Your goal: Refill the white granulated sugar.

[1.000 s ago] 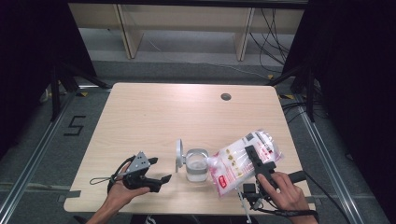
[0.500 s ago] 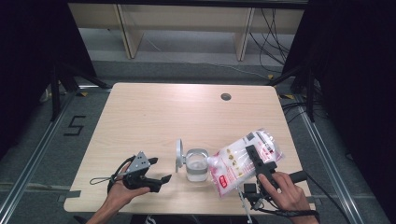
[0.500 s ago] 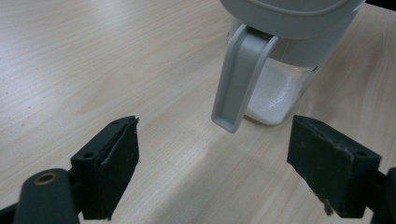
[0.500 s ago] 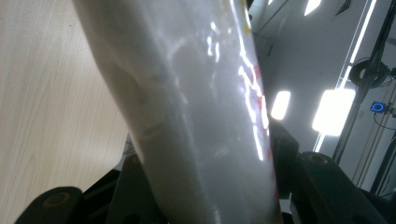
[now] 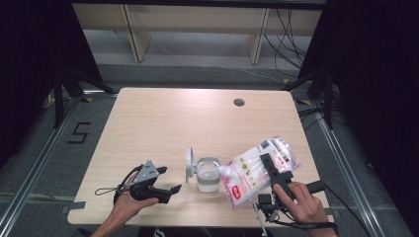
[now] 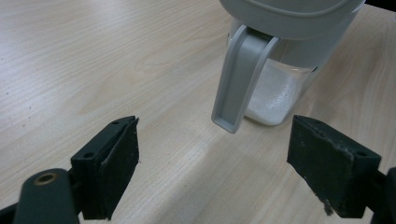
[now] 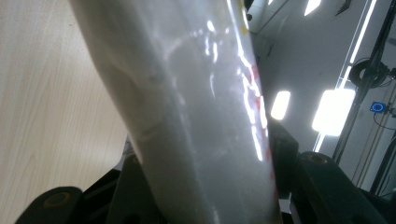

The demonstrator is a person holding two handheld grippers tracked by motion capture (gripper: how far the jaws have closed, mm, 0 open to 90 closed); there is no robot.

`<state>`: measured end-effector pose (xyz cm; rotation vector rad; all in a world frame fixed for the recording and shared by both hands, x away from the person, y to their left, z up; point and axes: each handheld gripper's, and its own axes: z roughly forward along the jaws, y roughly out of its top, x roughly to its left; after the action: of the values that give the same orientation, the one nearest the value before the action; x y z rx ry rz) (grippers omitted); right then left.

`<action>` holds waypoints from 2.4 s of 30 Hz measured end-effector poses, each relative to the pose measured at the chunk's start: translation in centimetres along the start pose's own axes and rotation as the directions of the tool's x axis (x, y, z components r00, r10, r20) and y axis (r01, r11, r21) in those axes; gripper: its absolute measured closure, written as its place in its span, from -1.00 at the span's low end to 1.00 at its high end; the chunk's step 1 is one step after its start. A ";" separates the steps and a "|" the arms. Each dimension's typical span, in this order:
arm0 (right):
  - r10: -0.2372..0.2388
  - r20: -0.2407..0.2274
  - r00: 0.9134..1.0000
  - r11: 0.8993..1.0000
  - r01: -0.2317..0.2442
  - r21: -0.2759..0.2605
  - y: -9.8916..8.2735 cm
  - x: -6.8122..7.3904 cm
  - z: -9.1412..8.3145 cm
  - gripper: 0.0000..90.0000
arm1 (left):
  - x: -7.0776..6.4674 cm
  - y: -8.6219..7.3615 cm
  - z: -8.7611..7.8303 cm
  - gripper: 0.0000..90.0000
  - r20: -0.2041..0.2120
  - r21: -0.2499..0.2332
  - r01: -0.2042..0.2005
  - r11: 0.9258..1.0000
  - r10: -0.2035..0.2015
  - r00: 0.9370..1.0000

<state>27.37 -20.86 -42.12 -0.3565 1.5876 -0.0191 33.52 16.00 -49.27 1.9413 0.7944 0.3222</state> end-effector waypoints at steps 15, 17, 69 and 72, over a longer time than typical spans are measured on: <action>-0.029 -0.003 1.000 1.000 0.029 -0.005 0.1 -0.3 -0.1 0.31 | 0.0 0.0 0.0 -0.64 0.000 0.002 -0.005 1.000 0.005 1.000; -0.029 -0.002 1.000 1.000 0.029 -0.006 0.1 -0.3 -0.1 0.31 | 0.0 0.0 0.0 -0.64 0.000 0.002 -0.006 1.000 0.006 1.000; 0.045 -0.006 0.999 0.999 -0.045 -0.005 0.1 -0.1 0.0 0.41 | 0.0 0.1 -0.1 -0.64 0.001 0.013 -0.010 1.000 0.010 1.000; 0.010 0.001 1.000 1.000 -0.010 -0.019 0.1 -0.5 0.0 0.41 | 0.0 0.1 -0.1 -0.64 0.000 0.017 -0.014 1.000 0.014 1.000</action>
<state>27.35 -20.69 -41.68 -0.3635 1.5898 0.0045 33.51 16.09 -49.17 1.9635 0.7860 0.3257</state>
